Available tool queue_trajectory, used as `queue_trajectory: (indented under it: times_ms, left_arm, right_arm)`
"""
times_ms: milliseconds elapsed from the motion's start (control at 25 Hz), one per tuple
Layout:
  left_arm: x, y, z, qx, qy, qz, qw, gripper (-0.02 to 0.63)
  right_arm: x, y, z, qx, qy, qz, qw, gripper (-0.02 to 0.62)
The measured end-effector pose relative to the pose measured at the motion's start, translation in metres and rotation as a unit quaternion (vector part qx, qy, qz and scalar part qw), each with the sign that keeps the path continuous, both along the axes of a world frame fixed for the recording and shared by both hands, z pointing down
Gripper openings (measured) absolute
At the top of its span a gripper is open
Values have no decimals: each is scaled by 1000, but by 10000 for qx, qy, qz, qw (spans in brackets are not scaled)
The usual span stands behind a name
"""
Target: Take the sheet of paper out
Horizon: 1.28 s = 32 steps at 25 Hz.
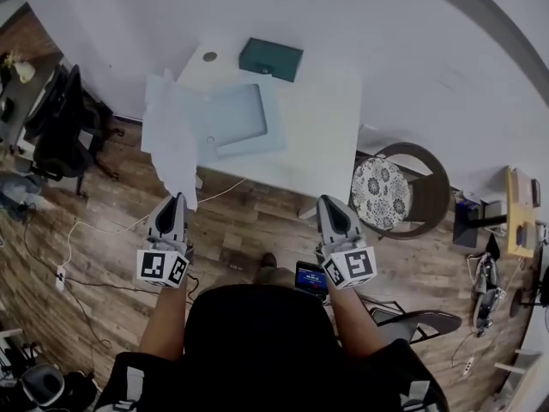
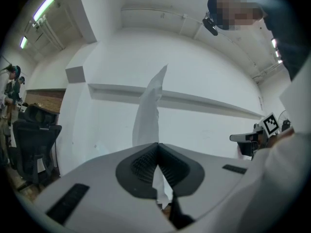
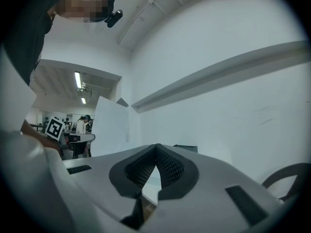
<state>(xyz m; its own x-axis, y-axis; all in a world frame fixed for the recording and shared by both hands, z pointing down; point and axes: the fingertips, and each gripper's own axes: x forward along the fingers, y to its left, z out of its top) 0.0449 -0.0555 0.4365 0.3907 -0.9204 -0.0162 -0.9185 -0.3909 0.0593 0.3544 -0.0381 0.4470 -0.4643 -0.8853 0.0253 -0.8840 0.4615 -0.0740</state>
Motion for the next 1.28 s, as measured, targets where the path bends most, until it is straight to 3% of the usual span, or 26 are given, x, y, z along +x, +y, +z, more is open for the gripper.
queue_trajectory:
  times_ms: [360, 720, 960, 1280]
  left_arm:
    - [-66, 59, 12, -158, 58, 206, 9996, 2]
    - [-131, 138, 32, -321, 398, 246, 9984, 2]
    - [-160, 172, 49, -412, 415, 221, 9980, 2]
    - [-146, 188, 47, -391, 383, 330, 9980, 2]
  right_arm:
    - [-77, 61, -2, 16, 72, 87, 9999, 11]
    - [-154, 142, 9, -24, 184, 149, 9997, 11]
    - [-170, 180, 12, -91, 345, 203, 9992, 11]
    - [-153, 183, 10, -81, 237, 220, 9994, 11]
